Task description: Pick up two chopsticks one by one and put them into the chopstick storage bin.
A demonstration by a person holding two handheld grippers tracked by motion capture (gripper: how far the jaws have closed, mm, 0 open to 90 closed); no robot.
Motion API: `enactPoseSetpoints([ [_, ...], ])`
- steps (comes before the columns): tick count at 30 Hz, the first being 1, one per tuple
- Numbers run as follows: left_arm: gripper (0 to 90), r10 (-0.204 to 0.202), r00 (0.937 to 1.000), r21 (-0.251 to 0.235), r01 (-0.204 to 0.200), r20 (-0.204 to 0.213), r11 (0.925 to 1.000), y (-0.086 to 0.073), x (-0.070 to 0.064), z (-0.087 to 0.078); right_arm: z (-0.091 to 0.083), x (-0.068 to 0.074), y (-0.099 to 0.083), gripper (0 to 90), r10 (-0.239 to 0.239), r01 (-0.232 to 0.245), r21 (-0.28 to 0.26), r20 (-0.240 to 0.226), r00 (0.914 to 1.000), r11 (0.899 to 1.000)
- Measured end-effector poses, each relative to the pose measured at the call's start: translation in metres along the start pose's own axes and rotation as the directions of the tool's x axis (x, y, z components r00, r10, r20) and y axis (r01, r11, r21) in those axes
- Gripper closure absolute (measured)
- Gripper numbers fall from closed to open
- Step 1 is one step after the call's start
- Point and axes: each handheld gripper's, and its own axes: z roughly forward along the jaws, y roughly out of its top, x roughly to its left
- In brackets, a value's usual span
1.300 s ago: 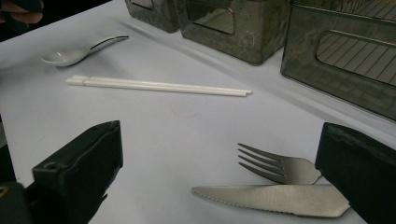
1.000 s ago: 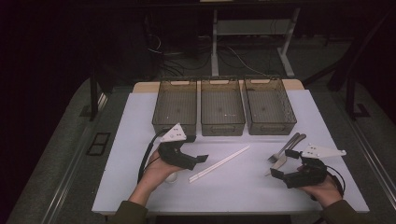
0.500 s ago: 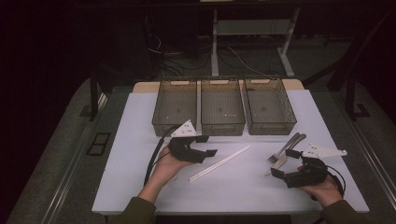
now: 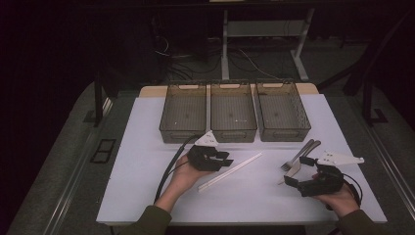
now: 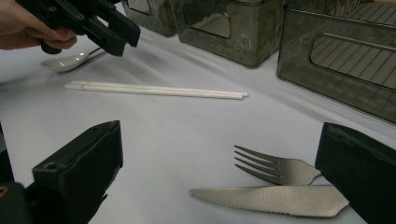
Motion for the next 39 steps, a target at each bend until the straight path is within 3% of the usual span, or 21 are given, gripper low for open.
enactPoseSetpoints([
  [5, 72.7, 0.011, 0.9999, 0.057, -0.011, -0.001, 0.9983, -0.004, -0.003, 0.011, 0.0, 0.0, 0.0, 0.7, 0.0, 0.0, 0.0, 0.002, 1.0, 1.0],
  [13, 78.1, 0.011, 0.9999, 0.1, -0.011, -0.003, 0.9949, -0.007, -0.005, 0.019, 0.0, 0.0, 0.0, 0.7, 0.0, 0.0, -0.002, 0.001, 1.0, 1.0],
  [14, 78.4, 0.026, 0.9997, 0.1, -0.026, -0.003, 0.9947, -0.007, -0.003, 0.02, 0.0, 0.0, 0.0, 0.7, 0.0, 0.0, -0.002, 0.001, 1.0, 1.0],
  [15, 78.9, 0.004, 1.0, 0.109, -0.003, -0.005, 0.9941, -0.008, -0.005, 0.02, -0.001, 0.0, 0.0, 0.7, -0.001, 0.001, -0.002, 0.001, 1.0, 1.0],
  [17, 80.5, 0.026, 0.9996, 0.124, -0.025, -0.006, 0.992, -0.009, -0.003, 0.022, -0.001, 0.0, 0.0, 0.7, -0.001, 0.001, -0.001, 0.001, 1.0, 1.0],
  [18, 80.9, 0.004, 1.0, 0.121, -0.003, -0.006, 0.9926, -0.01, -0.004, 0.022, -0.001, 0.0, 0.0, 0.7, -0.001, 0.001, -0.002, 0.001, 1.0, 1.0],
  [26, 82.1, 0.017, 0.9998, 0.136, -0.015, -0.011, 0.9906, -0.011, -0.002, 0.024, -0.001, 0.0, 0.0, 0.7, -0.003, 0.003, -0.004, 0.001, 1.0, 1.0],
  [35, 83.0, -0.007, 0.9995, 0.14, 0.011, -0.031, 0.9901, -0.013, -0.002, 0.025, -0.001, 0.0, 0.0, 0.7, -0.003, 0.003, -0.004, 0.001, 1.0, 1.0],
  [39, 83.0, 0.018, 0.9994, 0.151, -0.013, -0.031, 0.9885, -0.013, 0.0, 0.026, -0.001, 0.0, 0.0, 0.7, -0.002, 0.002, -0.005, 0.001, 1.0, 1.0],
])
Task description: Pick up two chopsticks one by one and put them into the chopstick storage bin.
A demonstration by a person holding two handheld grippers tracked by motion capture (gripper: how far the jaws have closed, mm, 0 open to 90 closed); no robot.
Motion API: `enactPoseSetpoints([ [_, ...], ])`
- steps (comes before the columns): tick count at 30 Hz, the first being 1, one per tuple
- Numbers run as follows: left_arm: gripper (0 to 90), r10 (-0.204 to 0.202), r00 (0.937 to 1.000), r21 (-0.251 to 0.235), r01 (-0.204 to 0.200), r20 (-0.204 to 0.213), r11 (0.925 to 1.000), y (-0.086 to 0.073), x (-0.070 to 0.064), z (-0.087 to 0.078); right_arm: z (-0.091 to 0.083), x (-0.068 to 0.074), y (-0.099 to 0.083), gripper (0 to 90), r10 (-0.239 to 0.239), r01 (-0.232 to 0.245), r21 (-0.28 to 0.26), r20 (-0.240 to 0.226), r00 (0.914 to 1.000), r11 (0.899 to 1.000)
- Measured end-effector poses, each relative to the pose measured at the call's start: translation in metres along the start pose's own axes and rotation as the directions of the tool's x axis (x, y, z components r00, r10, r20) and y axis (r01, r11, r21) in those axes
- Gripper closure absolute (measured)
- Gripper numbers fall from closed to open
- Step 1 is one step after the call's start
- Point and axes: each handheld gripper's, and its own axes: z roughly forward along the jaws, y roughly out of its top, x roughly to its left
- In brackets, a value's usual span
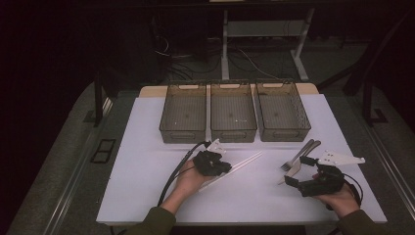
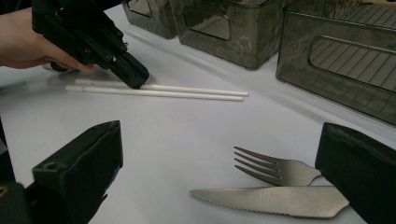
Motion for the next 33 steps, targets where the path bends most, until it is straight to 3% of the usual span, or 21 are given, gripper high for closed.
enactPoseSetpoints([
  [1, 82.9, 0.007, 1.0, 0.003, -0.007, 0.001, 1.0, 0.0, 0.0, 0.0, 0.0, 0.0, 0.0, 0.7, 0.0, 0.0, 0.0, 0.001, 1.0, 1.0],
  [4, 82.9, -0.024, 0.9997, -0.019, 0.024, -0.002, 0.9995, -0.001, -0.003, 0.002, 0.0, 0.0, 0.0, 0.7, 0.0, 0.0, 0.0, 0.0, 1.0, 1.0],
  [8, 82.9, 0.025, 0.9996, 0.002, -0.025, -0.011, 0.9997, -0.002, -0.003, 0.001, 0.0, 0.0, 0.0, 0.7, 0.001, -0.001, -0.001, 0.001, 1.0, 1.0],
  [18, 84.2, 0.075, 0.9957, -0.01, -0.075, -0.054, 0.9971, -0.002, -0.01, 0.003, 0.0, 0.0, 0.0, 0.7, 0.003, -0.003, -0.002, -0.001, 1.0, 1.0],
  [25, 84.4, 0.069, 0.9956, -0.011, -0.07, -0.064, 0.9975, -0.002, -0.011, 0.002, -0.001, 0.0, 0.0, 0.7, 0.005, -0.005, -0.002, -0.002, 1.0, 1.0],
  [33, 84.4, 0.067, 0.9967, -0.013, -0.068, -0.045, 0.9976, -0.001, -0.009, 0.0, 0.0, 0.001, -0.001, 0.7, -0.013, 0.013, -0.005, 0.005, 0.9999, 1.0],
])
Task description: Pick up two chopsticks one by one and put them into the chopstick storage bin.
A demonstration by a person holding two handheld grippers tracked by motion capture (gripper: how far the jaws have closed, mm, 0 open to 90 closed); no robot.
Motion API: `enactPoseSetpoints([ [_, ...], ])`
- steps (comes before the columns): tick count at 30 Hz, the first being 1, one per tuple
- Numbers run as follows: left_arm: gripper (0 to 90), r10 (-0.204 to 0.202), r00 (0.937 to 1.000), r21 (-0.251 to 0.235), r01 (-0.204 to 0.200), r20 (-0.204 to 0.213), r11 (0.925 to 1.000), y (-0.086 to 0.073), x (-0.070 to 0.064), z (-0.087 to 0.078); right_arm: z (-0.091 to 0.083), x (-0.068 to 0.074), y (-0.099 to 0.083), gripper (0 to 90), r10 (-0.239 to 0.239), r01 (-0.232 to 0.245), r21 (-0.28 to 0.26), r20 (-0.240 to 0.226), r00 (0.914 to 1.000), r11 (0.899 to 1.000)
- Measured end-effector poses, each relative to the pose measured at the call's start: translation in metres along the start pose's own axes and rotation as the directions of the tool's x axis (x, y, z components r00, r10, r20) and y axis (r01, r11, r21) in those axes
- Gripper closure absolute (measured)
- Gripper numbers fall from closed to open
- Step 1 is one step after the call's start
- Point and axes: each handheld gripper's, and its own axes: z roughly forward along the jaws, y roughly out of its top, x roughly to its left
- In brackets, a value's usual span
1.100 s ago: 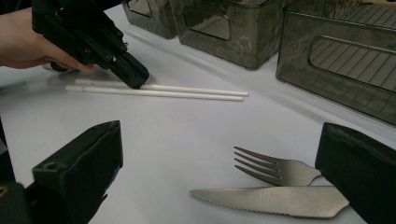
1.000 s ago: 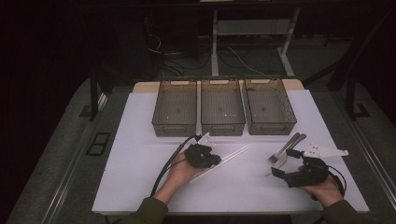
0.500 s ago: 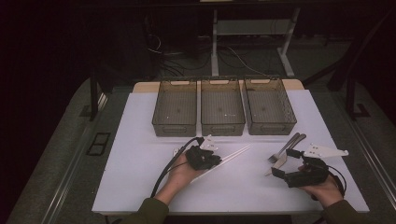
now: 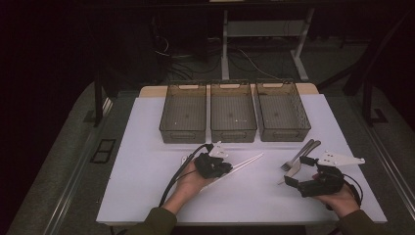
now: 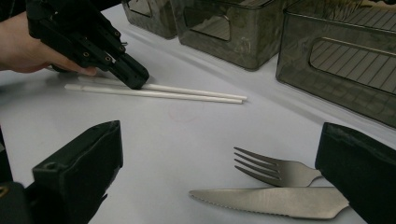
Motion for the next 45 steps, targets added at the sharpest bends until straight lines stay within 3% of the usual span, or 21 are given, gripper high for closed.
enactPoseSetpoints([
  [9, 84.4, -0.009, 0.9999, -0.028, 0.009, -0.007, 0.9996, 0.004, 0.001, -0.01, 0.003, -0.001, -0.003, 0.7, -0.013, 0.013, -0.008, 0.022, 0.9997, 1.0],
  [16, 84.4, -0.003, 0.9998, -0.026, 0.003, 0.02, 0.9997, 0.006, 0.003, -0.018, 0.005, -0.002, -0.004, 0.7, -0.004, 0.004, -0.009, 0.029, 0.9996, 1.0],
  [28, 84.4, -0.026, 0.9991, -0.113, 0.03, 0.032, 0.9931, 0.012, 0.005, -0.039, 0.004, -0.003, -0.004, 0.7, -0.001, 0.001, -0.014, 0.031, 0.9995, 1.0],
  [33, 84.4, -0.037, 0.9987, -0.158, 0.042, 0.034, 0.9865, 0.014, 0.007, -0.05, 0.004, -0.003, -0.004, 0.7, 0.0, 0.0, -0.015, 0.032, 0.9995, 1.0],
  [38, 84.4, -0.048, 0.9979, -0.214, 0.056, 0.042, 0.9752, 0.017, 0.008, -0.063, 0.004, -0.003, -0.004, 0.7, 0.0, 0.0, -0.014, 0.031, 0.9995, 1.0],
  [41, 84.7, -0.064, 0.9963, -0.26, 0.077, 0.057, 0.9626, 0.018, 0.008, -0.071, 0.004, -0.003, -0.004, 0.7, 0.001, 0.0, -0.015, 0.032, 0.9995, 1.0],
  [45, 84.8, -0.065, 0.9963, -0.289, 0.078, 0.056, 0.954, 0.019, 0.008, -0.08, 0.004, -0.003, -0.004, 0.7, 0.001, 0.0, -0.014, 0.032, 0.9995, 1.0],
])
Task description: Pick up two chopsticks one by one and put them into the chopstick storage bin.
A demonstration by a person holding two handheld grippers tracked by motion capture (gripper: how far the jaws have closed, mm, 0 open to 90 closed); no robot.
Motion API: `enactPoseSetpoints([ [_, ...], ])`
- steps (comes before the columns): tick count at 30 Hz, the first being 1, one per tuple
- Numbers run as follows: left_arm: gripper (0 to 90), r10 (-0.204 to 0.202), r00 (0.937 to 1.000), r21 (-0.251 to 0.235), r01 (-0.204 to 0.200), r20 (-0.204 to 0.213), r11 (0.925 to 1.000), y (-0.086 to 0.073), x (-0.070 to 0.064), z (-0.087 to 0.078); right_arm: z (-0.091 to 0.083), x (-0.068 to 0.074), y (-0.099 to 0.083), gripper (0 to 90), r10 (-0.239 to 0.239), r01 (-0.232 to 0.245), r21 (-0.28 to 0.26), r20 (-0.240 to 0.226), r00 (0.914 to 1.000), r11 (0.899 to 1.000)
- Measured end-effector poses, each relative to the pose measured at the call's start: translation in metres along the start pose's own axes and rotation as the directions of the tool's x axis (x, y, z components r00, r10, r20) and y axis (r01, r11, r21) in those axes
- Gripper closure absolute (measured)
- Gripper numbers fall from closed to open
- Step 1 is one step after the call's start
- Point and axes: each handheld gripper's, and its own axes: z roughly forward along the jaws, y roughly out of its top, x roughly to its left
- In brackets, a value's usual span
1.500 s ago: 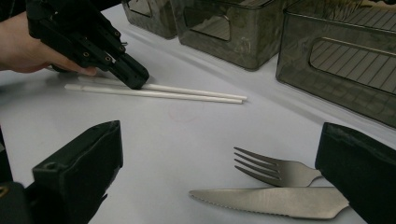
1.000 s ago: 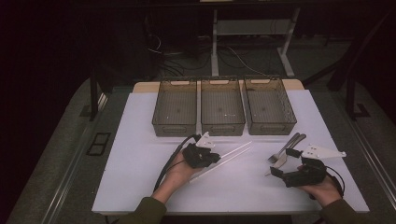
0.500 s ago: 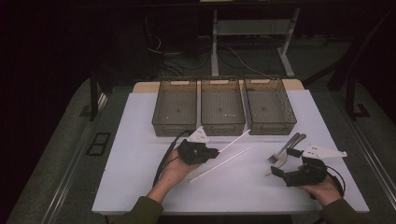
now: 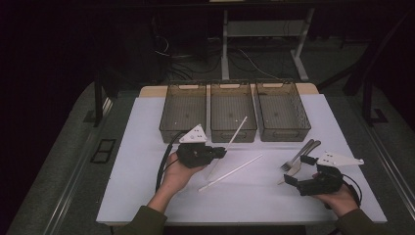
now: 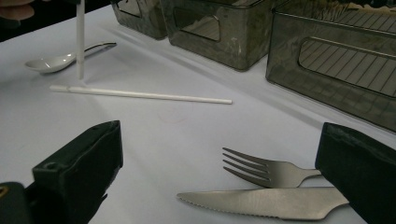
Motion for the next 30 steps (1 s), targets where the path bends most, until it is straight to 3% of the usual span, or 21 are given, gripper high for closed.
enactPoseSetpoints([
  [15, 84.8, 0.005, 0.9992, -0.06, -0.007, -0.04, 0.9982, 0.008, 0.012, -0.021, 0.0, 0.0, 0.0, 0.7, -0.001, 0.001, -0.003, 0.003, 1.0, 1.0],
  [30, 84.7, 0.022, 0.9957, -0.104, -0.031, -0.09, 0.9941, 0.028, 0.044, -0.043, -0.001, 0.0, 0.0, 0.7, 0.008, -0.008, -0.003, 0.011, 0.9999, 1.0],
])
